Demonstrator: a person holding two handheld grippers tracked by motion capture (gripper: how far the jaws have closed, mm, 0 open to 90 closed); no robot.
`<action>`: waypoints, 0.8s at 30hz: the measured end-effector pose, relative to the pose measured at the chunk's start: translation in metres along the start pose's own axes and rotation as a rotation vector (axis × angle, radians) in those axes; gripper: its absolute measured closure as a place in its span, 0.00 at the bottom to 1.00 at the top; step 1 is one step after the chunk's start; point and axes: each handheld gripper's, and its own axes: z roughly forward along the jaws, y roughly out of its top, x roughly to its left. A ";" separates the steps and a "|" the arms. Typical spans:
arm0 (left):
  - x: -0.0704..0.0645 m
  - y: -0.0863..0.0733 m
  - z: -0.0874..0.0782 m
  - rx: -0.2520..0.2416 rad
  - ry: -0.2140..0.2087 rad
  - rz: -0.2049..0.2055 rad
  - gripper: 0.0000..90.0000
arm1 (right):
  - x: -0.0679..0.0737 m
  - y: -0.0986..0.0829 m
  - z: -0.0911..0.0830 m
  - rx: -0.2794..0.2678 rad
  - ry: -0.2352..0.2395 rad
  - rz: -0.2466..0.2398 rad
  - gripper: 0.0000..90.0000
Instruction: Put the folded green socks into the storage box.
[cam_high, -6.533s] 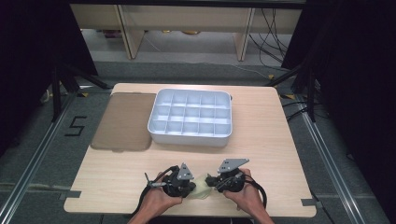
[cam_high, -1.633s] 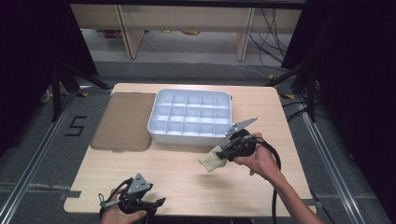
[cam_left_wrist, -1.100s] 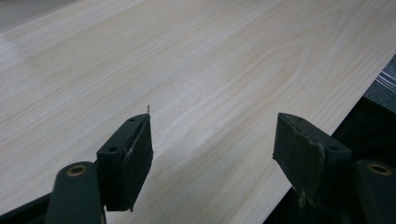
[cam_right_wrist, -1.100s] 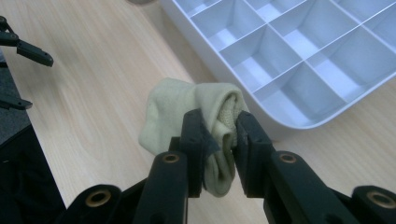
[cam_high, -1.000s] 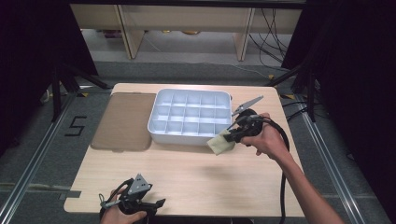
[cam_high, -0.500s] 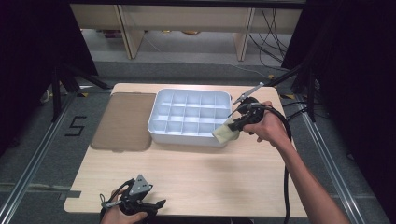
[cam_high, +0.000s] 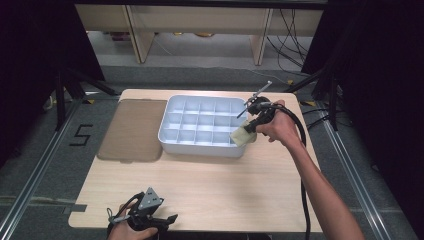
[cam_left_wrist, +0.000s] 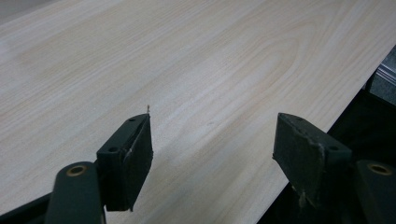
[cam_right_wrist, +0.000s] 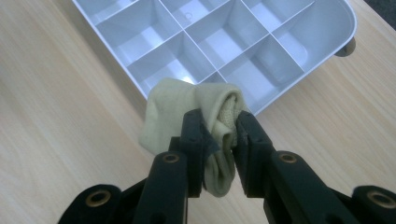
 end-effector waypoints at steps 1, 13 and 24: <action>0.000 0.000 0.000 -0.003 -0.002 -0.001 0.31 | 0.000 0.001 0.002 0.004 0.004 0.003 0.84; 0.000 0.000 0.000 0.006 0.006 0.010 0.31 | -0.001 0.013 0.025 0.079 -0.049 -0.015 0.84; 0.000 -0.001 0.000 0.005 0.002 0.011 0.31 | -0.002 0.020 0.046 0.128 -0.098 -0.038 0.84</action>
